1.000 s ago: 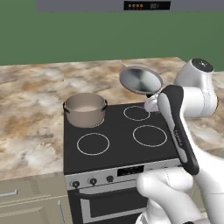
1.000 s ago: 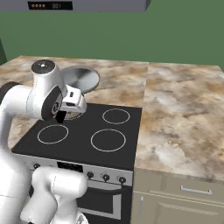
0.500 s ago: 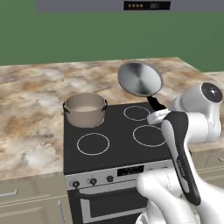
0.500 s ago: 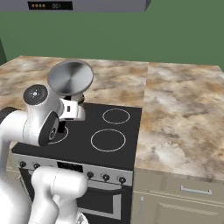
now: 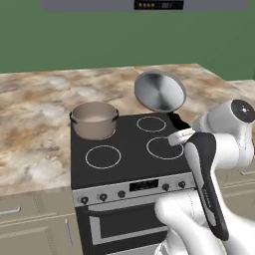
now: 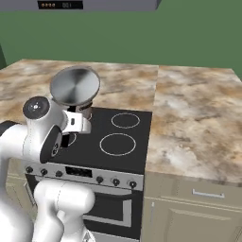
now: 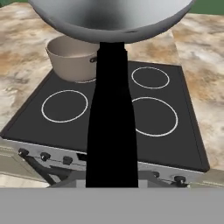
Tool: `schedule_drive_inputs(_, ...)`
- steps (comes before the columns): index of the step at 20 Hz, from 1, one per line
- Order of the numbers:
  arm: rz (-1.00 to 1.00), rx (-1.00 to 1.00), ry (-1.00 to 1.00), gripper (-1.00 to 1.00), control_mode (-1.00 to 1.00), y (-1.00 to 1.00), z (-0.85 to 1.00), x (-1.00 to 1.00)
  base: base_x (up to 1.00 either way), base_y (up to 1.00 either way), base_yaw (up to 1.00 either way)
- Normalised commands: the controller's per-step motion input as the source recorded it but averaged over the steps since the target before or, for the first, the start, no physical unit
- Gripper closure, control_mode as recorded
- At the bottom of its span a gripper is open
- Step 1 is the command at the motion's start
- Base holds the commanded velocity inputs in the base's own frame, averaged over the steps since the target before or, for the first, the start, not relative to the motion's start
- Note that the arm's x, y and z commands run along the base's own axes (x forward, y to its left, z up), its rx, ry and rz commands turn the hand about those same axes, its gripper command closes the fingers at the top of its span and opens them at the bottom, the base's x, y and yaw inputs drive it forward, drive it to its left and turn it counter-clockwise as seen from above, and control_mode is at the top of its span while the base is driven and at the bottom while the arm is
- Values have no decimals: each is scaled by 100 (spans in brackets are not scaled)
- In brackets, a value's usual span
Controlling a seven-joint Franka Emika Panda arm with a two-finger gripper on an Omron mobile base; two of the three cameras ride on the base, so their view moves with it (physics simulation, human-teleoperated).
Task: Move the pot and pan from the stove into the sink.
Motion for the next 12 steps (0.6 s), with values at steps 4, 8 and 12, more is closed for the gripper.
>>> schedule_drive_inputs(4, 0, 0, 0, 100, 100, 0, 0, 0, -76, -19, -13)
schedule_drive_inputs(8, 0, 0, 0, 100, 100, 0, 0, 0, -67, -23, -16)
schedule_drive_inputs(12, 0, 0, 0, 100, 100, 0, 0, 0, -29, -27, -29)
